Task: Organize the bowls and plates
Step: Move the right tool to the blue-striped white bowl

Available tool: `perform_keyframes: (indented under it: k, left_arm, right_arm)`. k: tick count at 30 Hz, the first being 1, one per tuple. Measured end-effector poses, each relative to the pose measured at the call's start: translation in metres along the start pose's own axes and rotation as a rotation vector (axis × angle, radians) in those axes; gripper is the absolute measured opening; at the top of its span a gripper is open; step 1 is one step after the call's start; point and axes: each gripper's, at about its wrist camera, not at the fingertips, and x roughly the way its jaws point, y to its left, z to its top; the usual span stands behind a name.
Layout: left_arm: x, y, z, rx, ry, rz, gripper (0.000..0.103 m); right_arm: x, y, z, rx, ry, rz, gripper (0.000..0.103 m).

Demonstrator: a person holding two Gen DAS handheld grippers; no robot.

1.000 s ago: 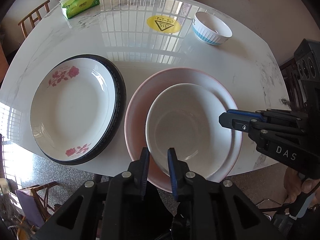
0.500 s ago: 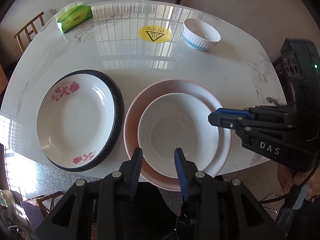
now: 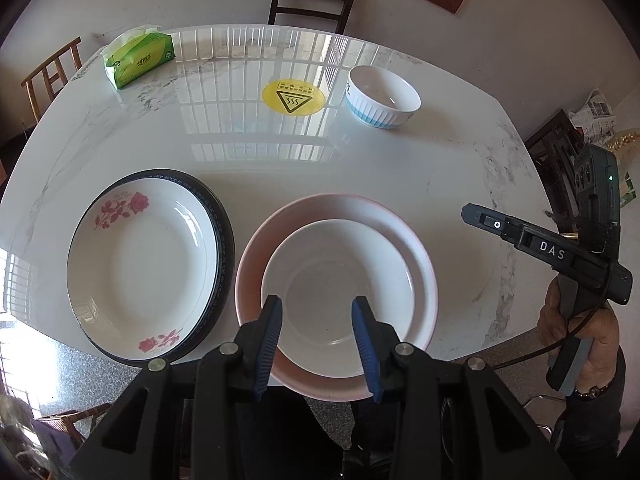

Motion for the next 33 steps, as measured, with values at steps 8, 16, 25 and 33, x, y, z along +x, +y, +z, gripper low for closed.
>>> perform_keyframes:
  k: [8, 16, 25, 33]
  left_arm:
    - [0.006, -0.011, 0.019, 0.014, -0.014, -0.036, 0.055]
    - [0.013, -0.008, 0.057, -0.03, -0.094, -0.026, 0.056]
    - [0.052, -0.014, 0.115, -0.075, -0.074, -0.059, 0.056]
    - [0.098, -0.024, 0.175, -0.12, 0.012, -0.067, 0.056]
  right_arm:
    - [0.013, -0.07, -0.004, 0.081, -0.081, -0.164, 0.028]
    - [0.027, -0.102, -0.001, 0.149, -0.073, -0.123, 0.031]
    - [0.04, -0.129, 0.008, 0.184, -0.059, -0.069, 0.034]
    - [0.042, -0.14, 0.046, 0.2, -0.093, -0.015, 0.034]
